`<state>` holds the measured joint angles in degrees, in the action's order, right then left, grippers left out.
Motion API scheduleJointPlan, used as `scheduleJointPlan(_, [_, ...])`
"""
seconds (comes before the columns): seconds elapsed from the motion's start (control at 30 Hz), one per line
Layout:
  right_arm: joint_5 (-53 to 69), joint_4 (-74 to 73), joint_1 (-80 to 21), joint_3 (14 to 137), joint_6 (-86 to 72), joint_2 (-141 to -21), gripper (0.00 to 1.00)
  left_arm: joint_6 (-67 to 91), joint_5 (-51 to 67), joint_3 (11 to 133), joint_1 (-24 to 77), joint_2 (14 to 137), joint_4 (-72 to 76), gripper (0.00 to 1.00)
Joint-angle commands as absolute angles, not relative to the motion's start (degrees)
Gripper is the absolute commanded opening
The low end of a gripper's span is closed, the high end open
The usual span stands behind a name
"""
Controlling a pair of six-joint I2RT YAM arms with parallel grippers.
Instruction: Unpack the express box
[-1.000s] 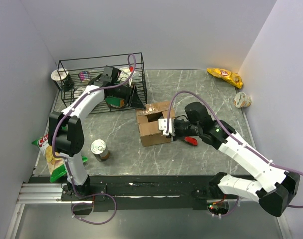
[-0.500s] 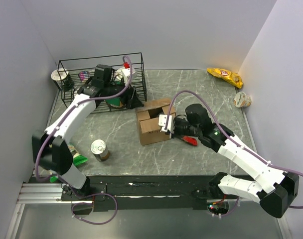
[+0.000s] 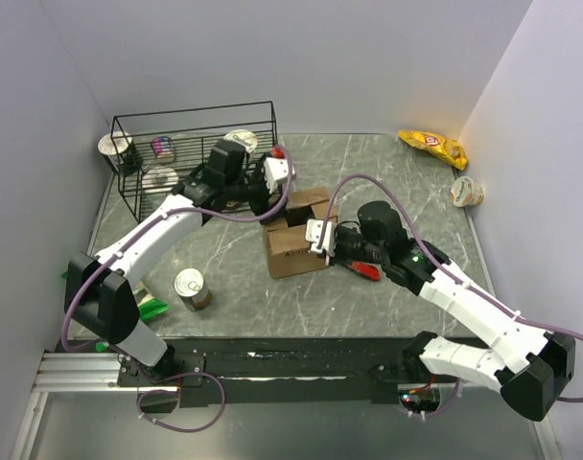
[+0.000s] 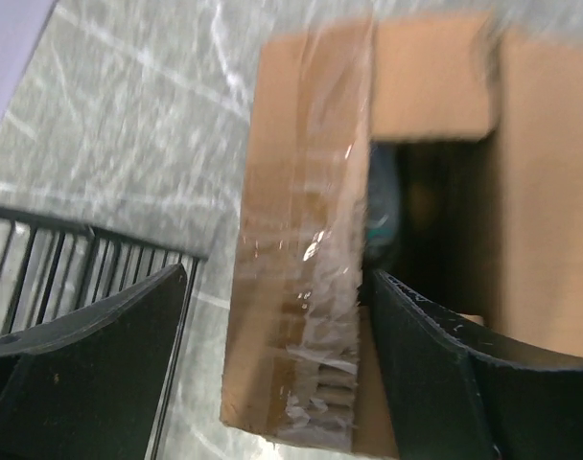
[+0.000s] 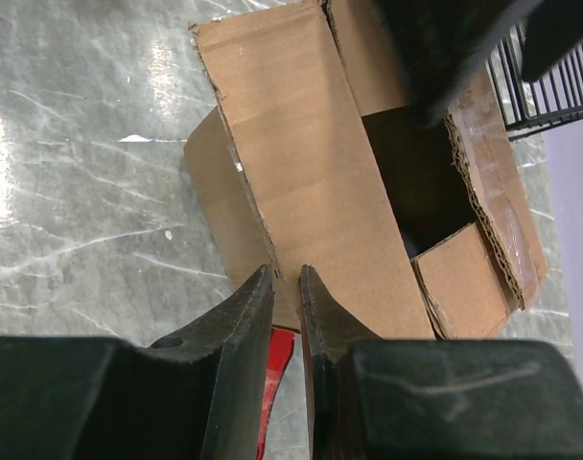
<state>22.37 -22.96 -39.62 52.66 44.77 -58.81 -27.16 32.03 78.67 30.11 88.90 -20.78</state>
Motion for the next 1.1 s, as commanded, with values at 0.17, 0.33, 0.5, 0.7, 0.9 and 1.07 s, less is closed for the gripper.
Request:
scheduleJointPlan(0.17, [23.2, -23.29, -39.64, 51.15, 44.47, -57.74, 0.25, -37.96, 21.97, 75.49, 34.63, 89.3, -16.95, 0.73])
scheduleJointPlan(0.33, [22.76, -23.38, -39.64, 50.89, 45.0, -57.66, 0.24, -36.13, 25.66, 78.39, 34.72, 88.51, -19.33, 0.53])
scheduleJointPlan(0.5, [22.5, -23.47, -39.55, 50.19, 45.35, -57.57, 0.24, -34.1, 23.56, 79.36, 34.72, 88.77, -19.25, 0.3])
scheduleJointPlan(0.7, [21.8, -23.64, -39.46, 49.83, 46.49, -57.74, 0.24, -23.13, 27.93, 86.28, 31.57, 92.01, -20.47, 0.07])
scheduleJointPlan(0.9, [19.52, -21.98, -39.11, 50.8, 46.06, -57.4, 0.23, -16.44, 35.51, 92.99, 29.44, 98.09, -26.11, 0.01])
scheduleJointPlan(1.07, [25.29, -20.47, -32.36, 61.57, 38.42, -57.56, 0.28, -15.64, 33.75, 92.02, 29.88, 95.98, -24.61, 0.01])
